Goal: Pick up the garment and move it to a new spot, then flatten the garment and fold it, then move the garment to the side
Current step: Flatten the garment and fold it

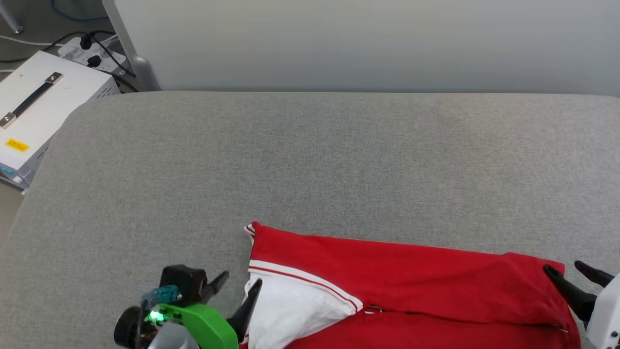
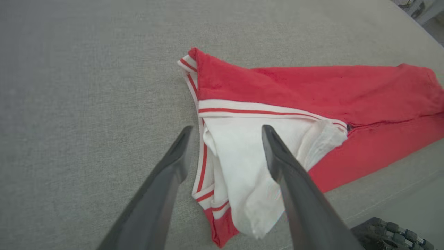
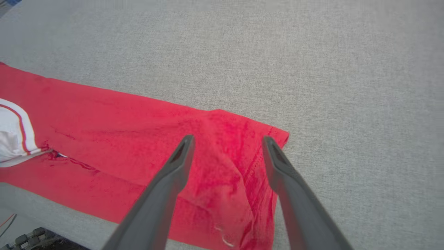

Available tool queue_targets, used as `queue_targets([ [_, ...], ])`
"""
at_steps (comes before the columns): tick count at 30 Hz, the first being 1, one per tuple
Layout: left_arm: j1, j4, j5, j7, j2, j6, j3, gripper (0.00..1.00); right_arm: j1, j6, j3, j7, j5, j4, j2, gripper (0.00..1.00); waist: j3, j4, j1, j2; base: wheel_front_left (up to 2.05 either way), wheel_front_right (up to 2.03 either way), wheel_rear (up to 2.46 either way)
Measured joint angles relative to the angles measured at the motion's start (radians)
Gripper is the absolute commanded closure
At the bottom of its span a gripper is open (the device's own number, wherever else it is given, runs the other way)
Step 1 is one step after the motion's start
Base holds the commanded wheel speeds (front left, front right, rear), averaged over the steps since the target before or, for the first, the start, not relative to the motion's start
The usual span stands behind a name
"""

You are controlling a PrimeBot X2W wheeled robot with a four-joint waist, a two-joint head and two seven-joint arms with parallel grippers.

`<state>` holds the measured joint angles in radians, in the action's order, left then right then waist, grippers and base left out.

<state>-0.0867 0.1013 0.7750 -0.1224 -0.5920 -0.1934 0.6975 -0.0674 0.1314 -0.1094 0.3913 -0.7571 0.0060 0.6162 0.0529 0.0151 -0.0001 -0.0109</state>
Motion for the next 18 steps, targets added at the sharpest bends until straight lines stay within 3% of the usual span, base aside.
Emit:
queue_targets([
  [5,-0.037,0.014,-0.074,0.194,0.018,-0.015,-0.063,0.0,-0.003,0.0,0.084,0.079,0.037,-0.066,-0.061,0.0,-0.01,-0.003,0.0,0.0,0.0,0.0,0.0],
  [6,-0.045,0.005,-0.104,0.316,0.043,-0.023,-0.101,0.0,-0.014,0.0,0.138,0.121,0.079,-0.078,-0.106,0.0,-0.007,-0.001,0.0,0.0,0.0,0.0,0.0],
  [7,-0.048,-0.001,-0.123,0.343,0.051,-0.026,-0.115,0.0,-0.018,0.0,0.157,0.134,0.101,-0.077,-0.121,0.0,-0.006,0.0,0.0,0.0,0.0,0.0,0.0],
  [11,-0.06,-0.001,-0.235,0.377,0.083,-0.046,-0.184,0.0,-0.031,0.0,0.221,0.169,0.175,-0.07,-0.17,0.0,0.007,0.004,0.0,0.0,0.0,0.0,0.0],
  [13,-0.062,0.041,-0.303,0.378,0.129,-0.053,-0.249,0.0,-0.034,0.0,0.248,0.181,0.183,-0.061,-0.201,0.0,0.014,0.007,0.0,0.0,0.0,0.0,0.0],
  [18,-0.038,0.058,-0.436,0.379,0.204,-0.032,-0.338,0.0,-0.035,0.0,0.303,0.207,0.201,-0.005,-0.246,0.0,0.035,0.014,0.0,0.0,0.0,0.0,0.0],
])
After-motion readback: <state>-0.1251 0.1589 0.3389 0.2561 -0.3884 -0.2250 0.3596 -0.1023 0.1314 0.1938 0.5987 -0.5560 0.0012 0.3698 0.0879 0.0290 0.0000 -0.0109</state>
